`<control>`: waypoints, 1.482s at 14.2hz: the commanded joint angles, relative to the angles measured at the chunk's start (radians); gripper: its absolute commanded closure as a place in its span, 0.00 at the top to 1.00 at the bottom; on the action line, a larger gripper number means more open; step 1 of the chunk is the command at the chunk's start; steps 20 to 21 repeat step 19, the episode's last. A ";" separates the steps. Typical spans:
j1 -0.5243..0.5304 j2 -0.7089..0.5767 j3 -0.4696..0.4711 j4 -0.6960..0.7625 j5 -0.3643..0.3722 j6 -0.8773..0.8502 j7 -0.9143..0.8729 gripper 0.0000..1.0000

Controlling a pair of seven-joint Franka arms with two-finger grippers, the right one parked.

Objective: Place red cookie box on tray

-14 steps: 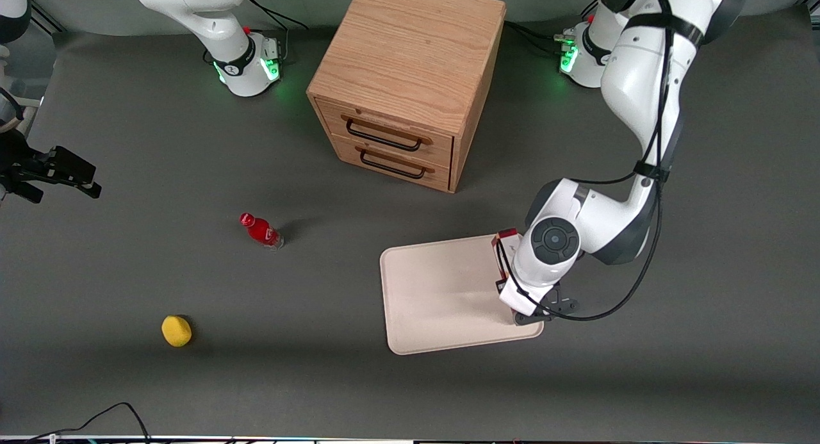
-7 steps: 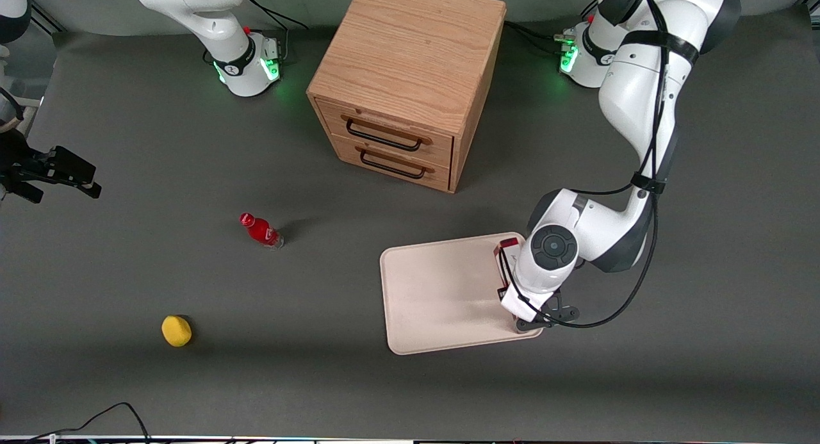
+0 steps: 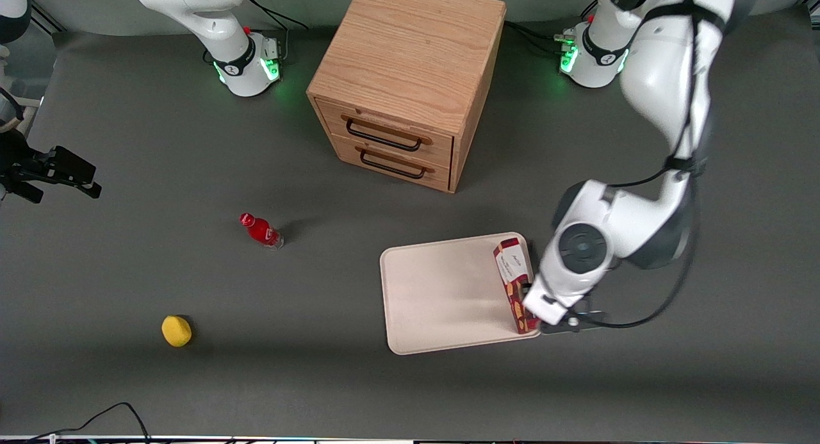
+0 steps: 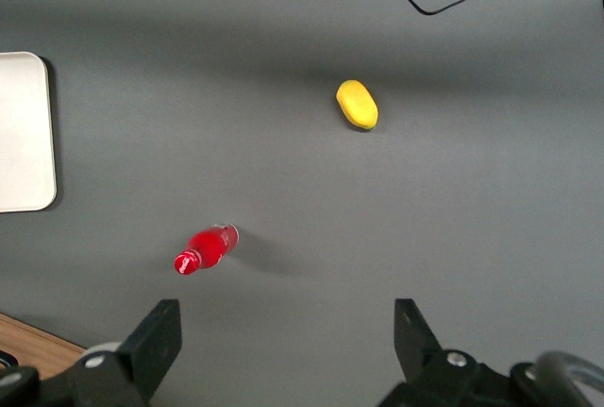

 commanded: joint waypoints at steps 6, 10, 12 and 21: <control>0.220 -0.432 -0.005 -0.271 -0.152 -0.199 0.470 1.00; 0.278 -0.705 0.004 -0.518 -0.238 -0.197 0.615 1.00; 0.292 -0.787 0.016 -0.548 -0.255 -0.240 0.632 1.00; 0.292 -0.753 0.036 -0.371 -0.246 -0.404 0.708 1.00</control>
